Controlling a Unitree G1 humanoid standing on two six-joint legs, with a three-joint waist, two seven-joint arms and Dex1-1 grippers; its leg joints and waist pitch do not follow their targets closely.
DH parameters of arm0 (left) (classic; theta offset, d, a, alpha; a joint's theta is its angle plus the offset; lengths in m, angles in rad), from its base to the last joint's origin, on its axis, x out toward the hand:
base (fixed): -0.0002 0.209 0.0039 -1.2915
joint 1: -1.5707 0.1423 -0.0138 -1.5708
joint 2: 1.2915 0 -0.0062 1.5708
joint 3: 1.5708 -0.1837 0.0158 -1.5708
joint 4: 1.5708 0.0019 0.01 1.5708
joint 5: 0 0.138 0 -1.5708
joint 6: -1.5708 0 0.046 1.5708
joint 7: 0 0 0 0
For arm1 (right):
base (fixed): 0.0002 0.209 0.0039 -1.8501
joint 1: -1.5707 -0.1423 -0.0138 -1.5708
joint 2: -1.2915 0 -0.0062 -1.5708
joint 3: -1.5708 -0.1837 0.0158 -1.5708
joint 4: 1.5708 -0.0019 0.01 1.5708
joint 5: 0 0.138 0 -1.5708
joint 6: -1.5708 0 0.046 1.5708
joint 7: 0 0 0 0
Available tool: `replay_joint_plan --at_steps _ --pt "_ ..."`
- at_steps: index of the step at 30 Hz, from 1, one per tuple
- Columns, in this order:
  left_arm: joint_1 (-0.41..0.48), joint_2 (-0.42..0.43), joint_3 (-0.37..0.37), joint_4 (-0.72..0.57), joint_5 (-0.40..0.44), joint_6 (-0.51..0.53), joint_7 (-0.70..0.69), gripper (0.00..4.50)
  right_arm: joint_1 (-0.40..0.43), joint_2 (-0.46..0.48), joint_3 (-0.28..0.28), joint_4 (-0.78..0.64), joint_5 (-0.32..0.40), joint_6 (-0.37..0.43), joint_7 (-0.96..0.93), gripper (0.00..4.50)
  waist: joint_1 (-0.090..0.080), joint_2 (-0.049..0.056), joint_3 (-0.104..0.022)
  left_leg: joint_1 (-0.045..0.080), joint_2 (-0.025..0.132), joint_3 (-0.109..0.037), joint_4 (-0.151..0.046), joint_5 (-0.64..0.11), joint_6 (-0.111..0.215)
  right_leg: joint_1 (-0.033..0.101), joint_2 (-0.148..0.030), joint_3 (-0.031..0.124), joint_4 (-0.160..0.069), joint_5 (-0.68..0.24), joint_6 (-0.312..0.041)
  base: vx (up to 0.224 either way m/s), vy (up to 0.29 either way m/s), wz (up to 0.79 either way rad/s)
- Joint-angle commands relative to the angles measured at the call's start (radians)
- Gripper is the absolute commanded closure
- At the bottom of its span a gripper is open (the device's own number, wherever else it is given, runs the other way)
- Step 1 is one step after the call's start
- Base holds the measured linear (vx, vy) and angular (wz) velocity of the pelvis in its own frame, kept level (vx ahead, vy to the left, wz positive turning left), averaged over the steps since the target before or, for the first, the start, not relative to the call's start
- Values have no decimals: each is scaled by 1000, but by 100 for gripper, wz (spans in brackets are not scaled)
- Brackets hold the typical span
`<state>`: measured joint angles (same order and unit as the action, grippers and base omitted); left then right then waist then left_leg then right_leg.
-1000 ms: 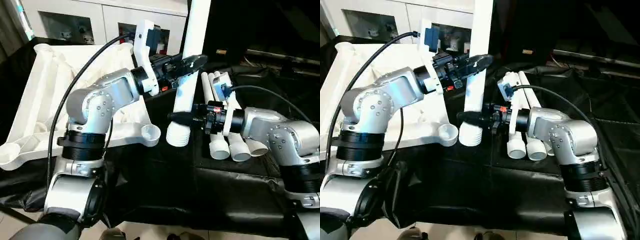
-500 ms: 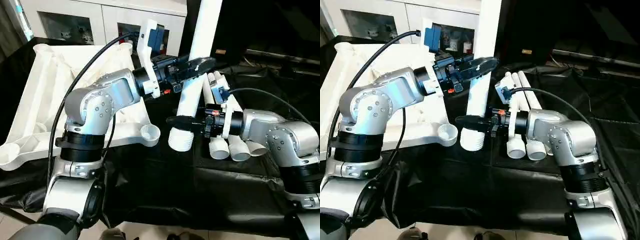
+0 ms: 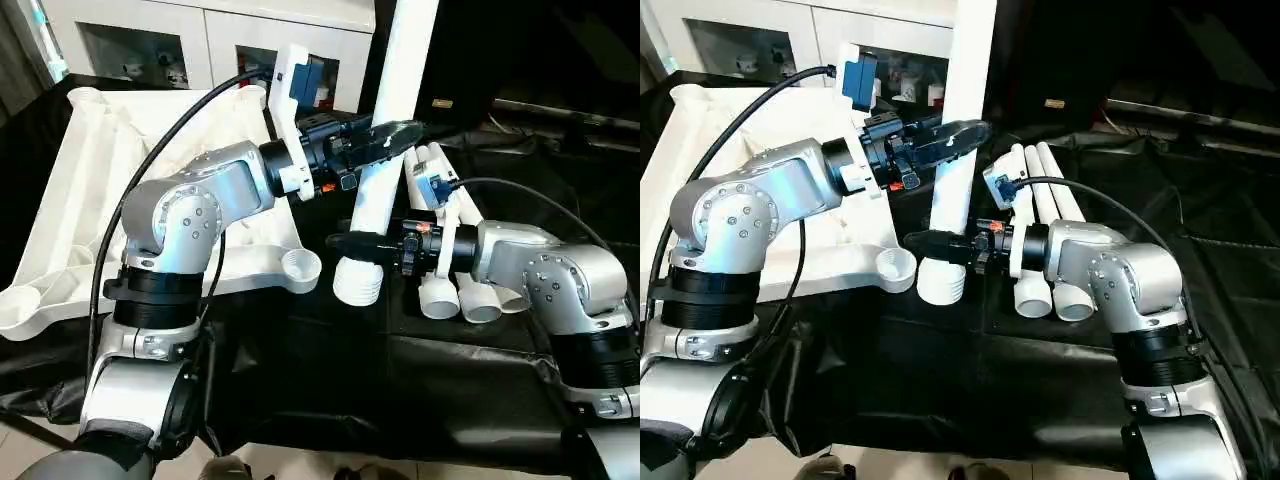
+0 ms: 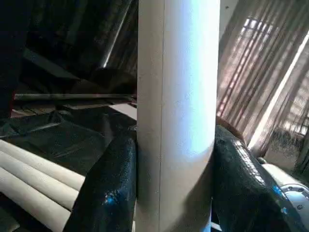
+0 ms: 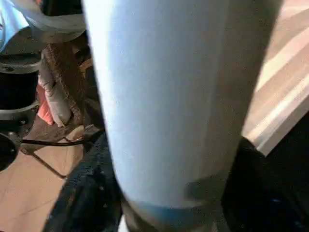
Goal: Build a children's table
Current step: Pick table leg
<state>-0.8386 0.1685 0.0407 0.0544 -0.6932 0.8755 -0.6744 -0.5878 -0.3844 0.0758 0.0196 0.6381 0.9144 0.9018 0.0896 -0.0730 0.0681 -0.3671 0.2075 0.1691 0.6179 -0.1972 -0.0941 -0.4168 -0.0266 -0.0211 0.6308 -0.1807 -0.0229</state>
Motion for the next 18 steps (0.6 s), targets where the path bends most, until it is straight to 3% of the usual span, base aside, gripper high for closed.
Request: replay_joint_plan --at_steps 1,4,9,10,13,16,17,18 --pt "-7 -4 -13 -23 -20 14 -19 270 8 -9 -20 13 -5 -1 -16 229 2 2 -77 3 11 2 -63 -41 -5 71 -81 37 -68 -127 -167 0 0 0" --pt "-9 -3 -12 -20 -19 12 -18 270 6 -6 -22 18 -6 -2 -16 253 2 3 -78 4 12 2 -63 -43 -6 71 -81 38 -68 -127 -168 0 0 0" --pt "-13 0 -11 -12 -12 6 -15 270 7 -3 -24 25 -9 -11 -22 257 3 3 -78 4 11 2 -63 -37 -5 72 -81 38 -66 -115 -169 0 0 0" --pt "-16 3 -16 -4 11 -10 -1 235 7 0 -26 28 -12 -17 -27 259 3 2 -78 4 11 2 -63 -35 -5 72 -81 38 -65 -112 -170 0 0 0" --pt "-22 2 -14 11 17 -13 6 200 8 6 -28 32 -16 -24 -33 259 3 3 -78 4 11 2 -63 -34 -4 72 -82 38 -65 -112 -170 0 0 0" --pt "-24 -14 15 19 -4 -17 19 190 12 15 -32 31 -16 -29 -40 259 3 6 -79 5 11 2 -63 -38 -10 72 -81 37 -66 -110 -175 0 0 0" --pt "-25 -25 29 26 9 -52 39 181 14 19 -35 30 -15 -32 -43 259 4 13 -79 4 11 1 -63 -37 -11 72 -81 38 -64 -102 -178 0 0 0" --pt "-26 -38 46 34 18 -97 56 168 17 24 -38 28 -14 -36 -47 259 3 8 -78 3 10 2 -63 -42 -10 73 -80 38 -68 -94 -181 0 0 0"
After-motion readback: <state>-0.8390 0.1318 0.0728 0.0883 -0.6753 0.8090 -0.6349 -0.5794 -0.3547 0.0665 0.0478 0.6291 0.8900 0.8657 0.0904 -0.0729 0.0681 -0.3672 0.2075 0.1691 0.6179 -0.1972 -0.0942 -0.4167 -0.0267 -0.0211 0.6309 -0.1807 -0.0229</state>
